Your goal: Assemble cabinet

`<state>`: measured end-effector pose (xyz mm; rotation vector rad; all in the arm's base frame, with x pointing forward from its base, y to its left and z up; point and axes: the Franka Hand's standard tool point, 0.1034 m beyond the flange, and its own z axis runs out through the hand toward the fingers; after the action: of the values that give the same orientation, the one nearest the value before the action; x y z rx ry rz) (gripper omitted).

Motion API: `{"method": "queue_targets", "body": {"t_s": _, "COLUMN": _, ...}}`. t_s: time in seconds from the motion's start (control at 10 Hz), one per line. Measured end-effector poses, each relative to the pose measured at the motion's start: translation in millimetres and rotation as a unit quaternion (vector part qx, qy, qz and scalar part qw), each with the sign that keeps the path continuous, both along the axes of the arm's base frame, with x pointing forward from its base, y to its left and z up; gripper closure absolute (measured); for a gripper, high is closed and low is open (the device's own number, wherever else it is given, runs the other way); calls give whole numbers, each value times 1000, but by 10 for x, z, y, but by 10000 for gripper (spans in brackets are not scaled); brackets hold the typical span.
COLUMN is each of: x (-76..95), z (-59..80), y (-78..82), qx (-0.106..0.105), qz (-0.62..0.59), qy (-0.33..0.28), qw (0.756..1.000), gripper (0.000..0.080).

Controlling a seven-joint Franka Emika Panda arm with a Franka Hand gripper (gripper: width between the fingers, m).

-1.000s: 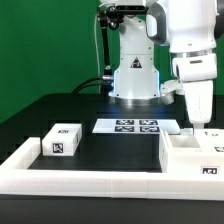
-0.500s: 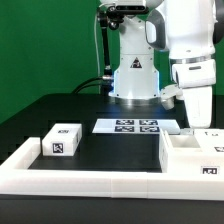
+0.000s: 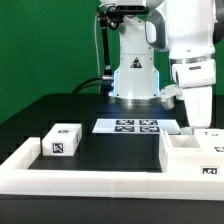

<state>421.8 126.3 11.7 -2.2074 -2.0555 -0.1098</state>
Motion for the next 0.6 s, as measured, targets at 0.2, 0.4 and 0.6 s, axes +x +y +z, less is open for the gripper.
{"method": "queue_targets", "body": {"t_s": 0.2, "x": 0, "z": 0, "y": 0, "qx": 0, "qz": 0, "qy": 0, "qw": 1000, "gripper": 738}}
{"method": "queue_targets", "body": {"t_s": 0.4, "x": 0, "z": 0, "y": 0, "qx": 0, "qz": 0, "qy": 0, "qw": 1000, "gripper": 738}}
{"method": "queue_targets", "body": {"t_s": 0.6, "x": 6, "z": 16, "y": -15, "qx": -1, "qz": 2, "qy": 0, "qw": 1000, "gripper": 738}}
